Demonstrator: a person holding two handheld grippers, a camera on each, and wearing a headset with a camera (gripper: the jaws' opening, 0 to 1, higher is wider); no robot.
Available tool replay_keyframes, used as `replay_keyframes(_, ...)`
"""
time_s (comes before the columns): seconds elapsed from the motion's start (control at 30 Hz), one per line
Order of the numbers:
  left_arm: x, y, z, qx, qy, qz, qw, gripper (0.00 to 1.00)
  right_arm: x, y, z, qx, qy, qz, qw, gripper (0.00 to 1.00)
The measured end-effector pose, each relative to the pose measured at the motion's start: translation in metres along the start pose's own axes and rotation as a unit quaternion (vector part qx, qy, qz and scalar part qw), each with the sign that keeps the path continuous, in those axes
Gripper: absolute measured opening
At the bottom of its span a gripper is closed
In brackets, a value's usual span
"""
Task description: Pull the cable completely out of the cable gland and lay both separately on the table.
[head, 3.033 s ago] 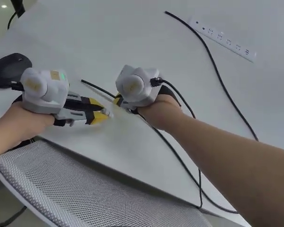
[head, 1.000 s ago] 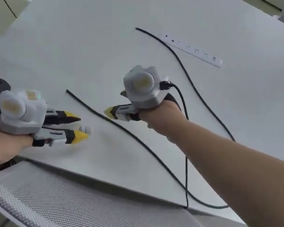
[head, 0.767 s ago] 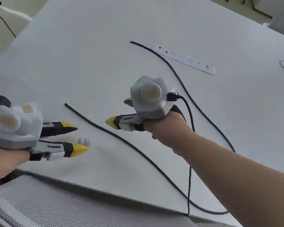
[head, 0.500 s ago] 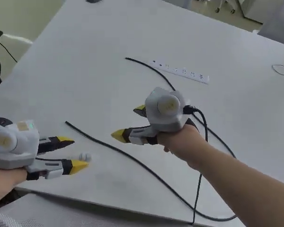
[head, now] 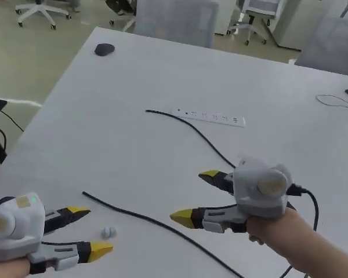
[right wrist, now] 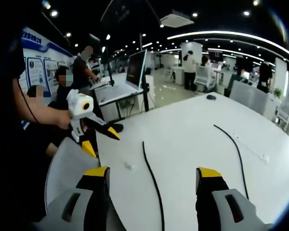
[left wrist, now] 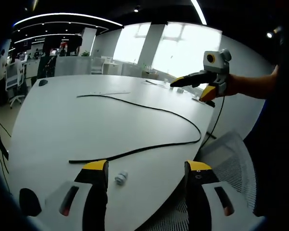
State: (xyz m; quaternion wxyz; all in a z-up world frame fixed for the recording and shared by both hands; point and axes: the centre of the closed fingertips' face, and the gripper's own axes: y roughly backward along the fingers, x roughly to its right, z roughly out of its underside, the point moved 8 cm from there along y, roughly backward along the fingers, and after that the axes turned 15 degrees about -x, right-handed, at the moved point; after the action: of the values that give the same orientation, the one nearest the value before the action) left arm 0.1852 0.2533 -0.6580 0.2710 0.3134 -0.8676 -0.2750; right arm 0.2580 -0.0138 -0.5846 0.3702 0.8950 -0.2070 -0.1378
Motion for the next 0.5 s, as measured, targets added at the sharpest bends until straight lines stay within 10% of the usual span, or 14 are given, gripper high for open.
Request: replay_keyframes(0.5, 0.011, 0.023, -0.002, 0.014, 0.000, -0.007, 0.9999, 0.74, -0.019, 0.040, 0.089, 0.032, -0.077, 0.028, 0.9961, 0.85)
